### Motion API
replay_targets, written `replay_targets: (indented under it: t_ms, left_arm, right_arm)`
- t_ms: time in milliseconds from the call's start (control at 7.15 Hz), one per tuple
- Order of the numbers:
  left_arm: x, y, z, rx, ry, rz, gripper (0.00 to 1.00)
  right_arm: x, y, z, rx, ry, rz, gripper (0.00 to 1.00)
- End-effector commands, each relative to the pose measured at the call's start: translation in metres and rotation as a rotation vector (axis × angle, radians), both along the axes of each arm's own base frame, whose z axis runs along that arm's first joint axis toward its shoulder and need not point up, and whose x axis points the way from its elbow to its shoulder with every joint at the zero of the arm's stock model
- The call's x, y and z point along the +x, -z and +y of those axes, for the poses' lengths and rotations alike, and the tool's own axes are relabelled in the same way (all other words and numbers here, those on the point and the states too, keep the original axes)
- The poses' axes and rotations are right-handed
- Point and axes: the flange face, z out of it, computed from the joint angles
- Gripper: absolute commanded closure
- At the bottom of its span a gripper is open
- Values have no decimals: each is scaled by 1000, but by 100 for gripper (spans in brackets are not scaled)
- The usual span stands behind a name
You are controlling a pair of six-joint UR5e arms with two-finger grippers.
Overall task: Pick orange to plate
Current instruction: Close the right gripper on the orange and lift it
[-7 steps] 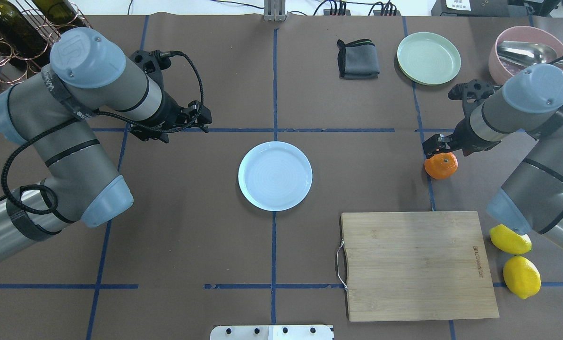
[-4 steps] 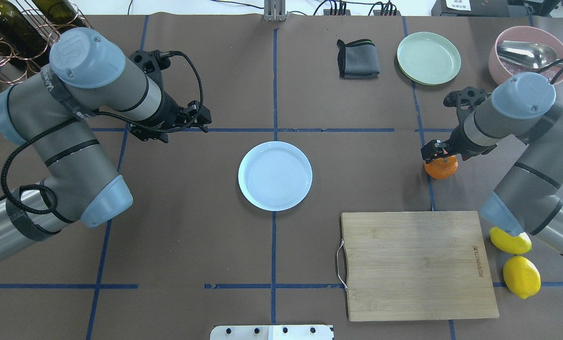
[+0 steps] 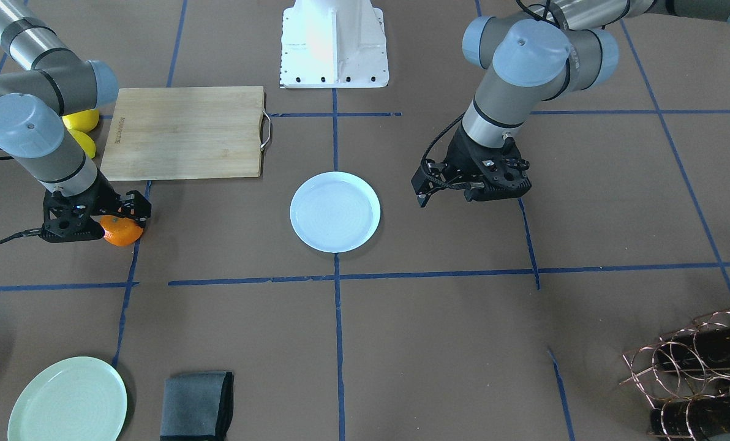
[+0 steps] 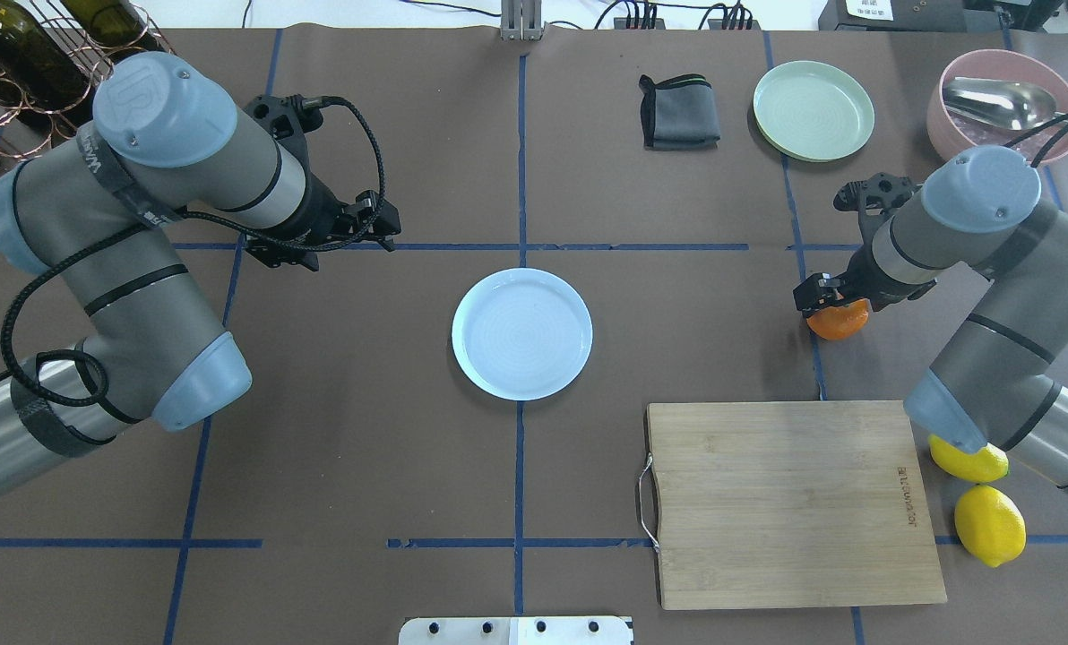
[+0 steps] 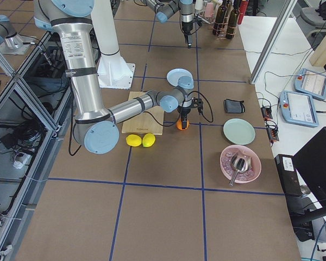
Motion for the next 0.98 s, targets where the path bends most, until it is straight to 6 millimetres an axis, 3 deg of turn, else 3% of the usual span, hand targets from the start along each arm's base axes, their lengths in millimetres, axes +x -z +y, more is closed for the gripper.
replay_targets:
  t_ms: [0, 140, 280, 559, 839]
  left_arm:
    - [-1, 1, 0, 2, 1, 2, 0]
    - [-2, 3, 1, 4, 1, 6, 0]
    - [-1, 3, 2, 3, -1, 6, 0]
    - [-1, 2, 2, 2, -1, 5, 0]
    - [-2, 0, 1, 2, 1, 2, 0]
  right_arm:
    - [-2, 0, 1, 1, 4, -1, 0]
    - [-3, 0, 2, 3, 7, -1, 10]
    - [-1, -1, 2, 3, 7, 0, 30]
    - [3, 10, 5, 19, 7, -15, 94]
    - [15, 62, 10, 66, -14, -84, 100]
